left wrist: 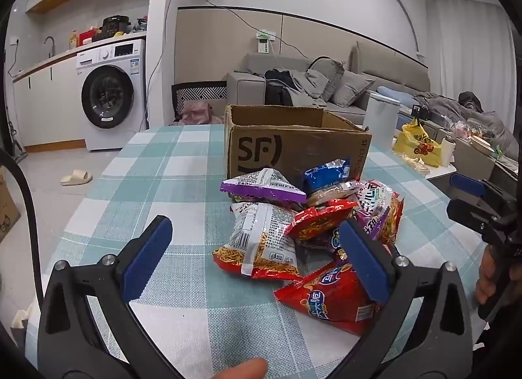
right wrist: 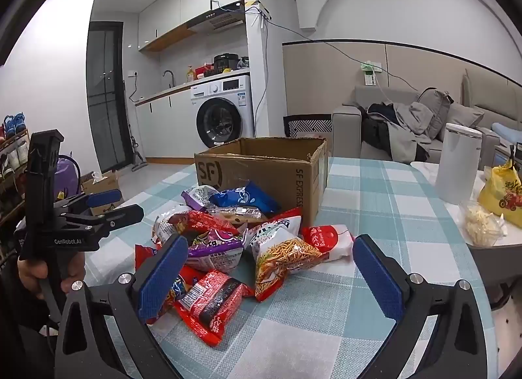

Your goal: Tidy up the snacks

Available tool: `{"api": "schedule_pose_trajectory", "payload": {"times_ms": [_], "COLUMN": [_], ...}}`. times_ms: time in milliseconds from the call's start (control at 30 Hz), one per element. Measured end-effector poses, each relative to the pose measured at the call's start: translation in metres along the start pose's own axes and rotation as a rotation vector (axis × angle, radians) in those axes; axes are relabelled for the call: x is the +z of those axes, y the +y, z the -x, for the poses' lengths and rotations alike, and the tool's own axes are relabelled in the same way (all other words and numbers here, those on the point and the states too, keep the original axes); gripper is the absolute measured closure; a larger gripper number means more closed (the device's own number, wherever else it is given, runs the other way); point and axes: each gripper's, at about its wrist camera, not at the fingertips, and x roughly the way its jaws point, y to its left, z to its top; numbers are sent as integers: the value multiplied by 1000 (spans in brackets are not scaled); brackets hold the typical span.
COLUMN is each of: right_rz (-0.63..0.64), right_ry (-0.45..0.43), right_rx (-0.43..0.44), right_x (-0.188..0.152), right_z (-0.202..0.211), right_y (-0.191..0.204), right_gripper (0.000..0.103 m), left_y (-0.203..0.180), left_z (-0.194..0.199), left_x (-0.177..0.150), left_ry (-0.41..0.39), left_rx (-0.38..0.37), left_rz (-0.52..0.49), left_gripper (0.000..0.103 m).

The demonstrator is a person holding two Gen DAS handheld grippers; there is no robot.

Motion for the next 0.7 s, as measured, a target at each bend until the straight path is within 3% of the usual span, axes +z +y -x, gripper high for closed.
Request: {"api": "schedule_pose_trajectory", "payload": {"times_ms": [700], "right_rz": [-3], "right_ry": [31], "right_rx": [1], "right_x": [0], "right_z": [-3], "right_y": [1], "right_gripper": [0], "left_y": [-8], "left_z": [5], "left_x": [1], "left_ry": [-8], "left_rx": [-28], "left_rz": [-31], "left_gripper": [1]}}
